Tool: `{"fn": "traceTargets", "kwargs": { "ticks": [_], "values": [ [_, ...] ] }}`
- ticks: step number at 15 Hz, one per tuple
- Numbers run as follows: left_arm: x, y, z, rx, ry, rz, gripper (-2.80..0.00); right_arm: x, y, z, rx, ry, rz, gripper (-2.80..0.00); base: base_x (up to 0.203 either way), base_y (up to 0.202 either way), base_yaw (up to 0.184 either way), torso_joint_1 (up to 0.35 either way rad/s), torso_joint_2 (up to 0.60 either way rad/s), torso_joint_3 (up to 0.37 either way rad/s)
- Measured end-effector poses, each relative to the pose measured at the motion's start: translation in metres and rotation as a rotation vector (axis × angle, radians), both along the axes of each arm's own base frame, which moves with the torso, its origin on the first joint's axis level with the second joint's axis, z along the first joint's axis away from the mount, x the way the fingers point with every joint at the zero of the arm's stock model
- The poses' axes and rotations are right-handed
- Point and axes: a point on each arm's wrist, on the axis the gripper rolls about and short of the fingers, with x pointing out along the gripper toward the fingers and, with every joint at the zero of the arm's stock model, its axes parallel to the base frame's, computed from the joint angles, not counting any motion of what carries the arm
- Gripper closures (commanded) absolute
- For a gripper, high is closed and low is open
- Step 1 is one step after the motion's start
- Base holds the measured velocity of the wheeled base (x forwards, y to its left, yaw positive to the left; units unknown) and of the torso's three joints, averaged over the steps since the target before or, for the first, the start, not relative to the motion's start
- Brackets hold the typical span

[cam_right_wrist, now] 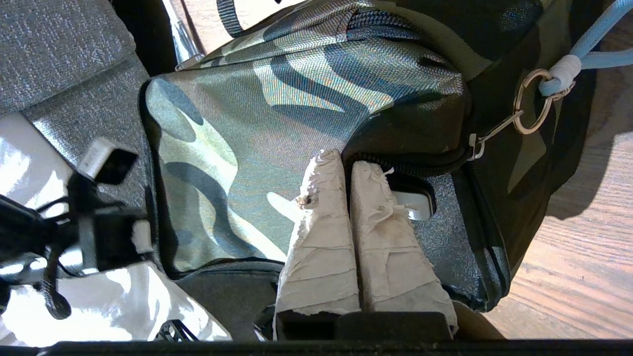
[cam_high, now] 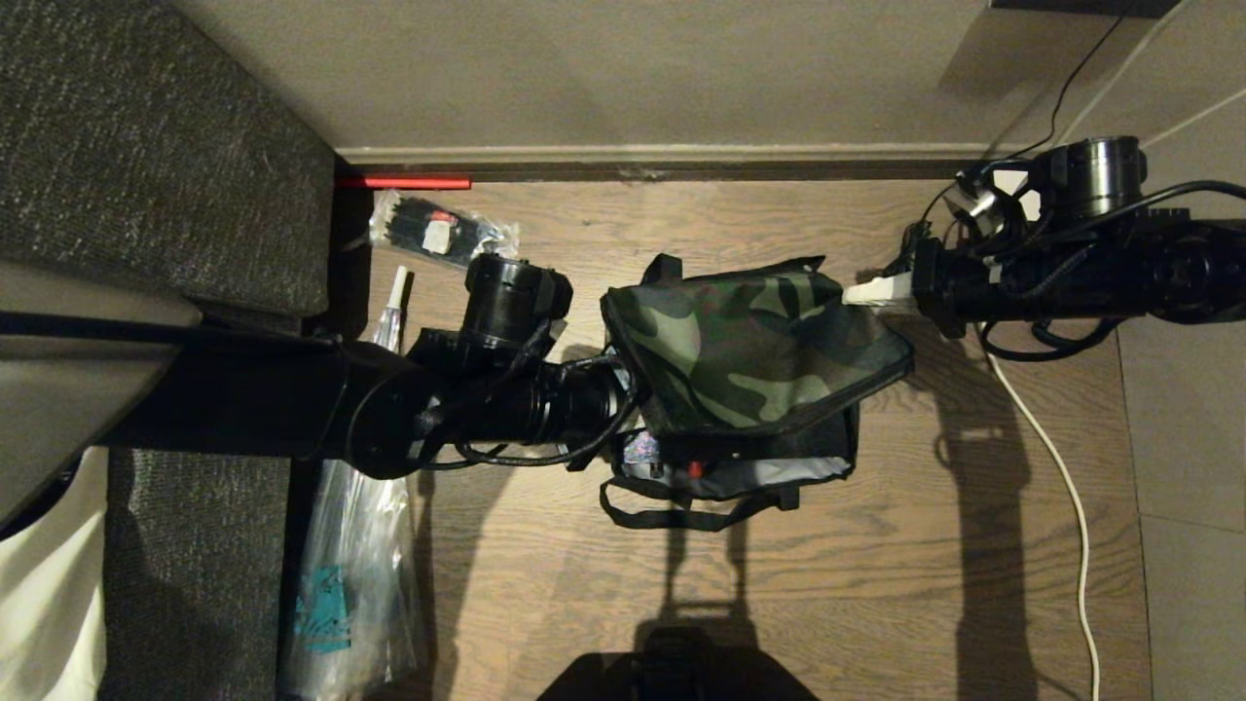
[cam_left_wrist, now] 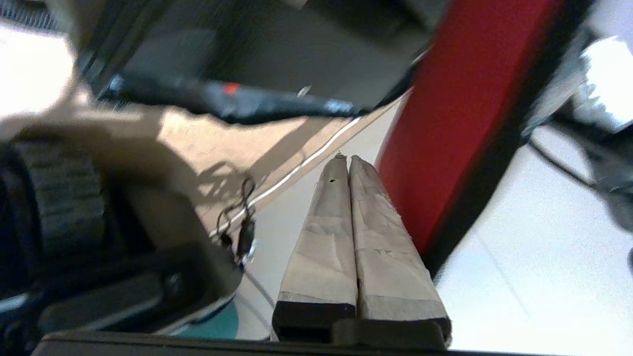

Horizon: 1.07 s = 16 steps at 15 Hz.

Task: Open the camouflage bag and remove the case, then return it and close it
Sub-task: Open the top of the storage box

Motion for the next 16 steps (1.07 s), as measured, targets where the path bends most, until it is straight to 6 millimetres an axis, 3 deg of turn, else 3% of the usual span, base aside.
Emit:
{"fn": "traceTargets", "kwargs": {
  "ticks": [2, 3, 10, 16],
  "values": [
    [0.005, -0.001, 0.011, -0.025, -0.028, 0.02, 0.0, 0.0, 0.0, 0.0, 0.0, 0.001, 0.0, 0.0, 0.0, 0.0, 0.0, 0.0, 0.0, 0.0],
    [0.007, -0.001, 0.013, -0.037, -0.029, 0.029, 0.0, 0.0, 0.0, 0.0, -0.001, 0.002, 0.0, -2.8, 0.0, 0.0, 0.0, 0.0, 0.0, 0.0],
    [0.01, 0.002, 0.016, -0.044, -0.035, 0.045, 0.0, 0.0, -0.002, -0.001, -0.004, 0.0, -0.006, -2.8, 0.0, 0.0, 0.0, 0.0, 0.0, 0.0],
    [0.013, 0.006, 0.017, -0.045, -0.037, 0.059, 0.0, 0.002, -0.024, -0.007, -0.018, 0.043, -0.068, -2.8, 0.0, 0.0, 0.0, 0.0, 0.0, 0.0]
  ]
}}
